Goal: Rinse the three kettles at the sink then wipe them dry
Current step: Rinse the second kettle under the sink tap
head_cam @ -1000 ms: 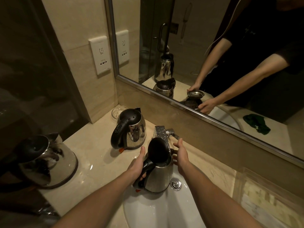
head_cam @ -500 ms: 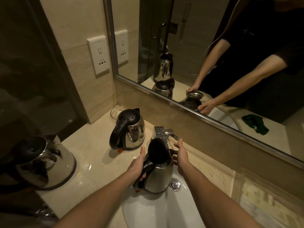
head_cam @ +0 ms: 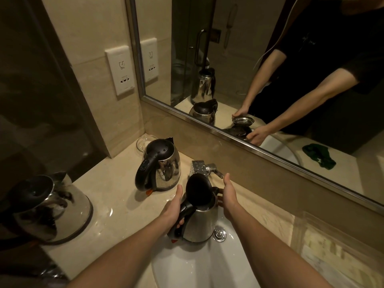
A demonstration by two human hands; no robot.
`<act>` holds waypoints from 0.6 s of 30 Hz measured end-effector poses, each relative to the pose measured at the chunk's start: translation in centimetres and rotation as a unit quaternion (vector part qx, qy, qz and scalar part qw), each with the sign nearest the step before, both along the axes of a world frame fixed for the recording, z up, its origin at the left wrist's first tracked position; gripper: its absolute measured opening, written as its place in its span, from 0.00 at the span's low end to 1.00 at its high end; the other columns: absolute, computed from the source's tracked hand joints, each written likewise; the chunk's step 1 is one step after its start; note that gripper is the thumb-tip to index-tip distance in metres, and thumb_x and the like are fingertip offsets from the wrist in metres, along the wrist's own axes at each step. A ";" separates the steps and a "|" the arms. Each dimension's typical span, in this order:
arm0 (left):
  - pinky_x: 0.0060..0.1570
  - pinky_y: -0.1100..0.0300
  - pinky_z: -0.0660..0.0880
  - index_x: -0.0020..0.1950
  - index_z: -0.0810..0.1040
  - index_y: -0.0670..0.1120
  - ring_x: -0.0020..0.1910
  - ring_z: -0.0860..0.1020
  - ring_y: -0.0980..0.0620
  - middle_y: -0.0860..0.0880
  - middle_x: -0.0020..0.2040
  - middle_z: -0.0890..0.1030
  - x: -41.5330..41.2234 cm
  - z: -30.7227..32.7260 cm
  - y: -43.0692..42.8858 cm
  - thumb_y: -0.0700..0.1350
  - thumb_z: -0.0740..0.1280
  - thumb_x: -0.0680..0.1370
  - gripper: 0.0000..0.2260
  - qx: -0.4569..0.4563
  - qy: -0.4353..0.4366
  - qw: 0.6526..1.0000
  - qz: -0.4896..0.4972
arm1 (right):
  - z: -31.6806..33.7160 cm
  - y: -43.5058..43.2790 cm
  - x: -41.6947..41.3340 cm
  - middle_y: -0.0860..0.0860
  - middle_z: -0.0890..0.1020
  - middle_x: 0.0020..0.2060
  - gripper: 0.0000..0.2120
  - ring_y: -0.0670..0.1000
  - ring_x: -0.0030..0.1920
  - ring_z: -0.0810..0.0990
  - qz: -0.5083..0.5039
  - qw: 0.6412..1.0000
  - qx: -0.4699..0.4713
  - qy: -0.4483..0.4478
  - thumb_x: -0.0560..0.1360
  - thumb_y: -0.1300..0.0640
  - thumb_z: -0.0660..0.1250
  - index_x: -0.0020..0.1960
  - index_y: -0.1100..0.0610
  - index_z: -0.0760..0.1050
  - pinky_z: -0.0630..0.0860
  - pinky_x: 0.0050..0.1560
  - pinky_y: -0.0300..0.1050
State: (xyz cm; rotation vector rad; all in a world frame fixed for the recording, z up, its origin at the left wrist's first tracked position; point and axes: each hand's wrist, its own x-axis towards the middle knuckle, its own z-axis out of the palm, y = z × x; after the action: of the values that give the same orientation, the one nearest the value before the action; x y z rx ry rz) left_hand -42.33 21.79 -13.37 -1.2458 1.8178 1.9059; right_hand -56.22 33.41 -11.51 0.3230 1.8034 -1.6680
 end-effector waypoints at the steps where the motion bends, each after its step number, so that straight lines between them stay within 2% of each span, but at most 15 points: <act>1: 0.30 0.59 0.70 0.36 0.77 0.44 0.23 0.71 0.50 0.46 0.24 0.72 0.0 0.0 0.0 0.79 0.43 0.71 0.42 -0.001 0.000 1.000 -0.002 | 0.0 -0.1 0.0 0.57 0.71 0.70 0.35 0.59 0.69 0.69 -0.002 1.000 0.001 0.001 0.78 0.32 0.49 0.76 0.52 0.60 0.62 0.71 0.60; 4: 0.29 0.60 0.70 0.39 0.78 0.44 0.23 0.71 0.51 0.47 0.24 0.72 -0.1 0.2 0.0 0.78 0.42 0.72 0.41 0.001 0.000 1.000 -0.002 | 0.1 -0.1 -0.1 0.57 0.72 0.69 0.35 0.59 0.68 0.70 -0.004 1.000 0.002 0.000 0.77 0.32 0.49 0.76 0.52 0.61 0.63 0.71 0.60; 7: 0.30 0.59 0.70 0.42 0.80 0.42 0.23 0.72 0.51 0.47 0.24 0.72 -0.2 0.1 -0.1 0.79 0.43 0.71 0.44 0.003 0.000 1.000 -0.004 | 0.1 0.1 -0.5 0.58 0.77 0.61 0.32 0.58 0.63 0.74 0.002 1.000 -0.001 -0.005 0.79 0.34 0.49 0.73 0.54 0.65 0.66 0.69 0.57; 12: 0.29 0.60 0.70 0.47 0.81 0.43 0.23 0.72 0.51 0.47 0.24 0.73 -0.2 0.0 -0.1 0.79 0.43 0.71 0.44 0.008 0.005 1.000 -0.004 | 0.3 0.0 -0.3 0.60 0.73 0.67 0.33 0.60 0.67 0.71 0.000 1.000 0.008 -0.007 0.79 0.33 0.49 0.75 0.54 0.63 0.64 0.70 0.58; 18: 0.30 0.59 0.70 0.38 0.77 0.45 0.23 0.71 0.51 0.47 0.24 0.72 0.0 0.3 0.0 0.78 0.42 0.72 0.41 0.003 0.004 1.000 -0.003 | 0.1 0.0 -0.2 0.60 0.72 0.68 0.34 0.60 0.68 0.70 0.004 1.000 0.003 0.000 0.79 0.33 0.49 0.75 0.54 0.63 0.64 0.69 0.56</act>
State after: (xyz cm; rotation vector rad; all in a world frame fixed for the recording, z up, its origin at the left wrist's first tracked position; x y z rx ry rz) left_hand -42.32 21.77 -13.10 -1.2313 1.8153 1.9145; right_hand -56.43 33.41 -11.40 0.3187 1.8088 -1.6571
